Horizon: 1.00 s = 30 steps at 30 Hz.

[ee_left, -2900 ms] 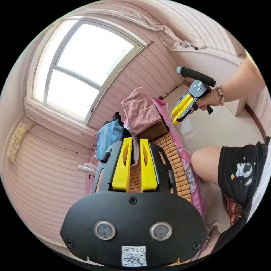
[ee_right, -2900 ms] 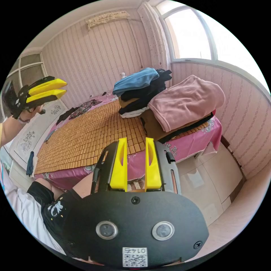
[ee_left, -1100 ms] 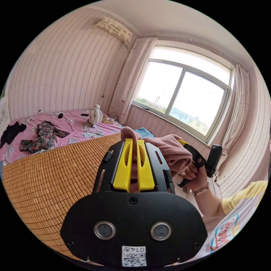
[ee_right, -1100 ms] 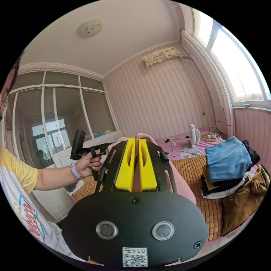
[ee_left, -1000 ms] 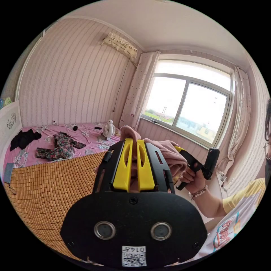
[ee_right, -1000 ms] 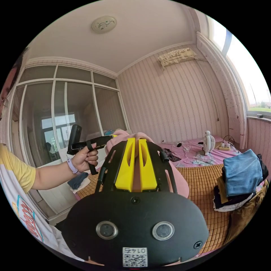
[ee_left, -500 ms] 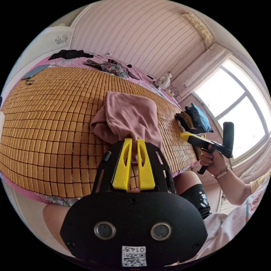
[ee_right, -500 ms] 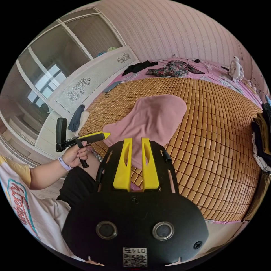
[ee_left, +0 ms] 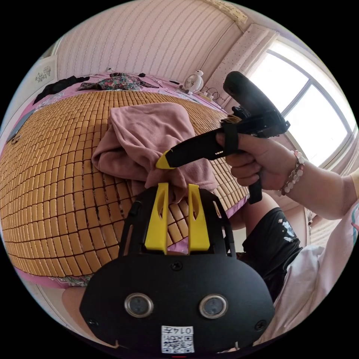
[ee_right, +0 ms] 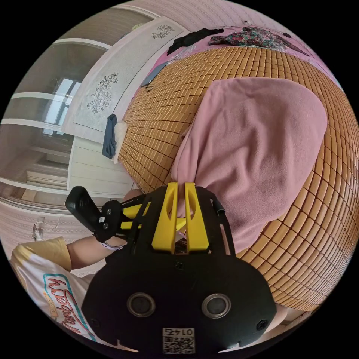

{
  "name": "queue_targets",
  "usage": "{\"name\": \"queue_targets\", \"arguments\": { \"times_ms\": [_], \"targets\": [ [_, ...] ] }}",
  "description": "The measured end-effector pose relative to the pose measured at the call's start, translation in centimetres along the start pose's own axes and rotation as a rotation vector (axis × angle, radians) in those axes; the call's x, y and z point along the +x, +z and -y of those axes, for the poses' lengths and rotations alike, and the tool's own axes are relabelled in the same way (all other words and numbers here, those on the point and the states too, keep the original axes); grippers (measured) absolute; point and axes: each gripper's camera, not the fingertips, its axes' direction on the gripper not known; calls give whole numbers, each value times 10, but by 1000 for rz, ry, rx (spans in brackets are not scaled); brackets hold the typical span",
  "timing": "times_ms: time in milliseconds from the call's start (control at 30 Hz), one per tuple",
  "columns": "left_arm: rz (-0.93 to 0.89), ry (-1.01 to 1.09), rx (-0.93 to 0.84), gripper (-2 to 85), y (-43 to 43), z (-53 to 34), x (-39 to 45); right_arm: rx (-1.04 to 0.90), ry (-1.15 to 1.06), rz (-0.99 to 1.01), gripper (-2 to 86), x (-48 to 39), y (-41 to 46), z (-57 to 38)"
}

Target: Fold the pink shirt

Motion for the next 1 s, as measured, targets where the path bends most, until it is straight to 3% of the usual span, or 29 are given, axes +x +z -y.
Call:
{"name": "queue_targets", "arguments": {
  "times_ms": [100, 233, 433, 600, 833, 933, 1000],
  "targets": [
    [29, -107, 25, 60, -27, -5, -26, 113, 18, -6, 29, 26, -27, 0],
    [280, -119, 79, 73, -43, -8, -39, 224, 123, 10, 19, 69, -56, -8],
    [166, -148, -101, 83, -19, 12, -53, 455, 261, -218, 21, 107, -120, -35],
    [192, -118, -100, 68, -32, 21, -48, 444, 395, -413, 50, 152, -143, -51],
    [187, -136, -104, 48, -59, 19, -47, 458, 192, -319, 117, 154, -120, -38],
    [168, -151, -92, 38, -72, 16, -45, 431, 79, -442, 139, 159, -99, -15],
    [130, -163, -116, 30, -82, 16, -43, 357, 116, -384, 152, 178, -85, -2]
  ]
}}
